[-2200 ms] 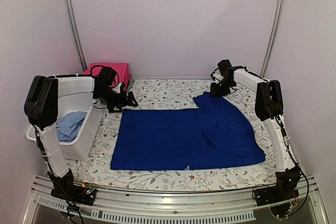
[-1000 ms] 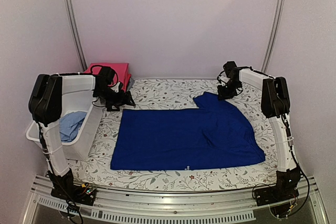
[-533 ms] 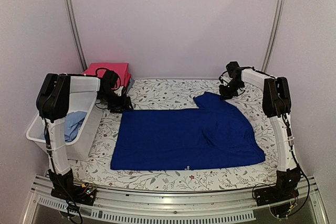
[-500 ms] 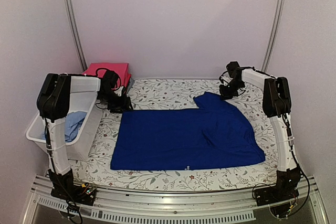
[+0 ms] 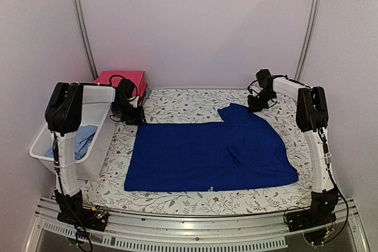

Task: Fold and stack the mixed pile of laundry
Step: Pick up the flattened T-shirt from the center of the board.

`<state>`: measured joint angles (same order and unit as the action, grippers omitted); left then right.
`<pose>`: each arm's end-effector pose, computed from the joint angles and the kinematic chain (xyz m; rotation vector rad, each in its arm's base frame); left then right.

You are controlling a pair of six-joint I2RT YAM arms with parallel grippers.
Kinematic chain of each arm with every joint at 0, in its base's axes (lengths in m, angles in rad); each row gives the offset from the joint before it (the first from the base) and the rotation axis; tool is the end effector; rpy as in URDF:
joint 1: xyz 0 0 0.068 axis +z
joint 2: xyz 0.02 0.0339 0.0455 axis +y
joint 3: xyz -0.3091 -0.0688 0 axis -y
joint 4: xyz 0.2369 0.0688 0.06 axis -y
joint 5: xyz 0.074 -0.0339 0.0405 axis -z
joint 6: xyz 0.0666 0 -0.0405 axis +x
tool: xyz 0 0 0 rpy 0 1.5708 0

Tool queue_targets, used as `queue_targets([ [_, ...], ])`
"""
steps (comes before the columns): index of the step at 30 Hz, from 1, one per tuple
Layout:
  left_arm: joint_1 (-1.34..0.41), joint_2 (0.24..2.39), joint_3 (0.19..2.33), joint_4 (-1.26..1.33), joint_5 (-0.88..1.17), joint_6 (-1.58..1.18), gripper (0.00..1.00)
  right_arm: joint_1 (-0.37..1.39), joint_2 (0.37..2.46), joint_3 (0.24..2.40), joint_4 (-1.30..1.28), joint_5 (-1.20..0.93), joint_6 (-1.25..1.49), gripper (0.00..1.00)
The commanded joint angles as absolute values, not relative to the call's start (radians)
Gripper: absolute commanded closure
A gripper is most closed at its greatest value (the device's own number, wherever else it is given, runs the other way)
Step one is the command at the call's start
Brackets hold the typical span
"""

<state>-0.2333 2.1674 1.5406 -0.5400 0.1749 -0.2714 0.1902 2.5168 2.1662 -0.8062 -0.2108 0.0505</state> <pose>0.4600 -0.1212 0.1505 -0.0030 2.7700 -0.3767 0.5569 0.1214 0.1419 -0.2514 2.7235 0.3561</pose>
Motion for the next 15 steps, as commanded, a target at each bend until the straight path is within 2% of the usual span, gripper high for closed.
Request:
queue_targets([
  [1, -0.223, 2.212, 1.562, -0.545, 0.182, -0.277, 0.64, 0.178, 2.490, 2.166, -0.810, -0.229, 0.064, 1.00],
  [7, -0.224, 2.227, 1.576, -0.536, 0.193, -0.285, 0.78, 0.174, 2.490, 2.173, -0.803, -0.234, 0.070, 1.00],
  [13, -0.224, 2.216, 1.611, -0.532, 0.203, -0.285, 1.00, 0.162, 2.481, 2.220, -0.805, -0.253, 0.082, 1.00],
  [15, -0.224, 2.202, 1.617, -0.532, 0.201, -0.287, 1.00, 0.160, 2.469, 2.229, -0.803, -0.270, 0.091, 1.00],
])
